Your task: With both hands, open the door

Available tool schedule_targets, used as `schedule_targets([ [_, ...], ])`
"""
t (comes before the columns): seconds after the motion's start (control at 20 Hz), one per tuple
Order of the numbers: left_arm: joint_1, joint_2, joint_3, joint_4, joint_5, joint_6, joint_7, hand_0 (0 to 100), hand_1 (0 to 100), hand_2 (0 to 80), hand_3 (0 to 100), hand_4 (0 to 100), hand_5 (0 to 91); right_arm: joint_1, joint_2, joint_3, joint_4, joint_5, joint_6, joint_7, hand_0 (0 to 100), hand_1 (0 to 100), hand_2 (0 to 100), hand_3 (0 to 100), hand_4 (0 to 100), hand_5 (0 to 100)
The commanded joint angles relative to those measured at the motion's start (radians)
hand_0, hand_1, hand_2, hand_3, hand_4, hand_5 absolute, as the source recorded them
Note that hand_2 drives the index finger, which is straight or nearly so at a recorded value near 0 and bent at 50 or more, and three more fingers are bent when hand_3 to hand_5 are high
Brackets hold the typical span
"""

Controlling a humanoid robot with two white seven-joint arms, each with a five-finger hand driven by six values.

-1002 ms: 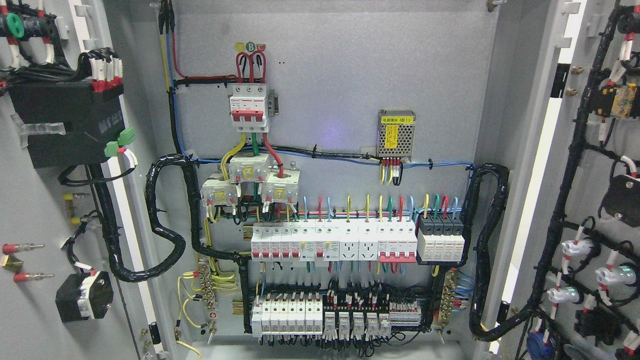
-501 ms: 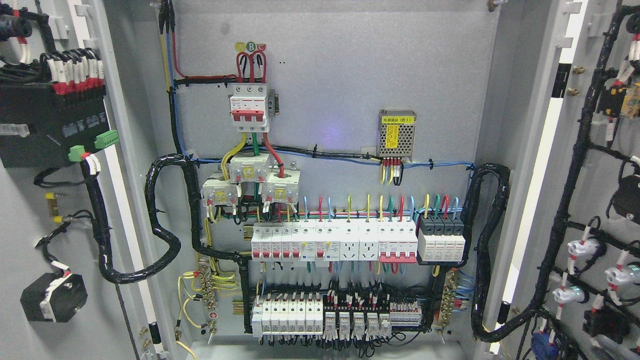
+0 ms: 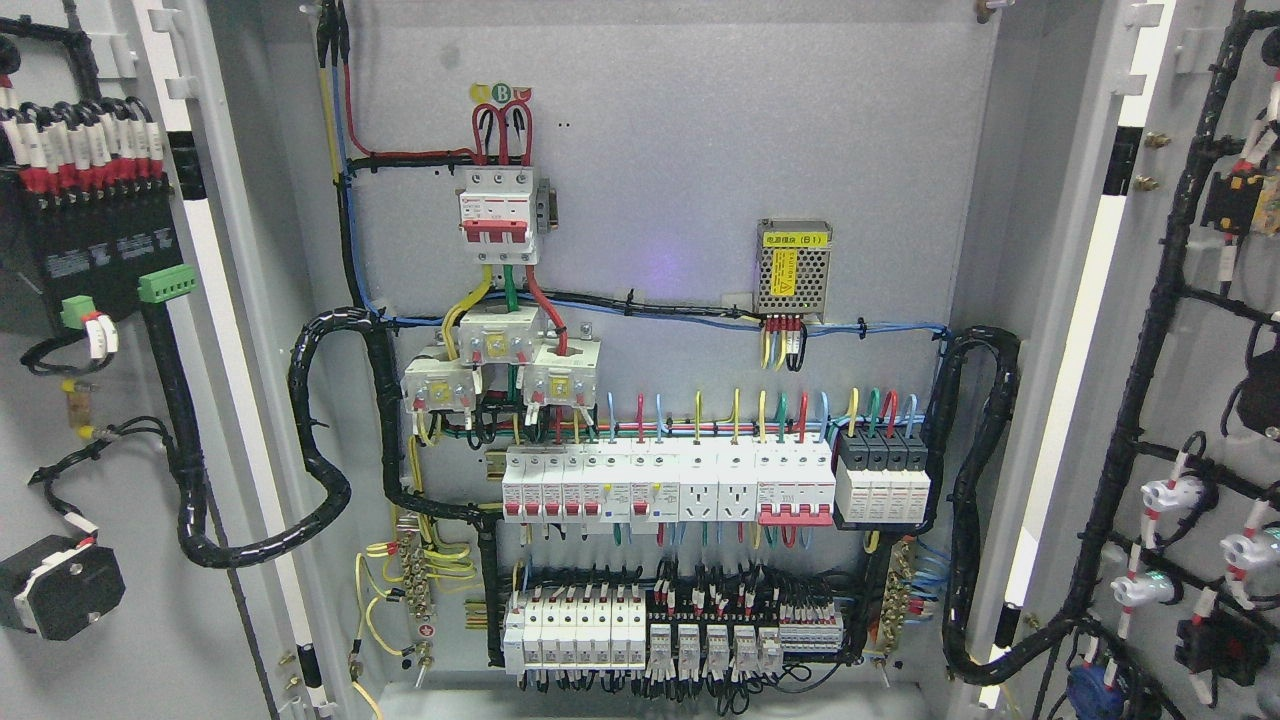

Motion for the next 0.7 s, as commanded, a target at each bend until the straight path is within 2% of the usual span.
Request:
schedule_targets([
  [0.0,-0.068,0.133,0.101,0.205,0.049,-0.655,0.000,12,39,0.0,0,0,0.0,0.041,-0.002,-0.031,-0.011,-0.011,-0.030,0.003,12,39,0,0,0,0],
  [0.35,-0.174,0.182,0.101,0.374,0.051,-0.653,0.000,12,39,0.0,0,0,0.0,0.055,-0.002,-0.055,-0.006,-0.023,-0.032,0.002,12,39,0,0,0,0],
  [0.65,-0.252,0.191,0.097,0.483,0.043,-0.604,-0.002,12,39,0.0,0,0,0.0,0.057,-0.002,-0.069,0.015,-0.078,-0.029,0.001,12,39,0,0,0,0],
])
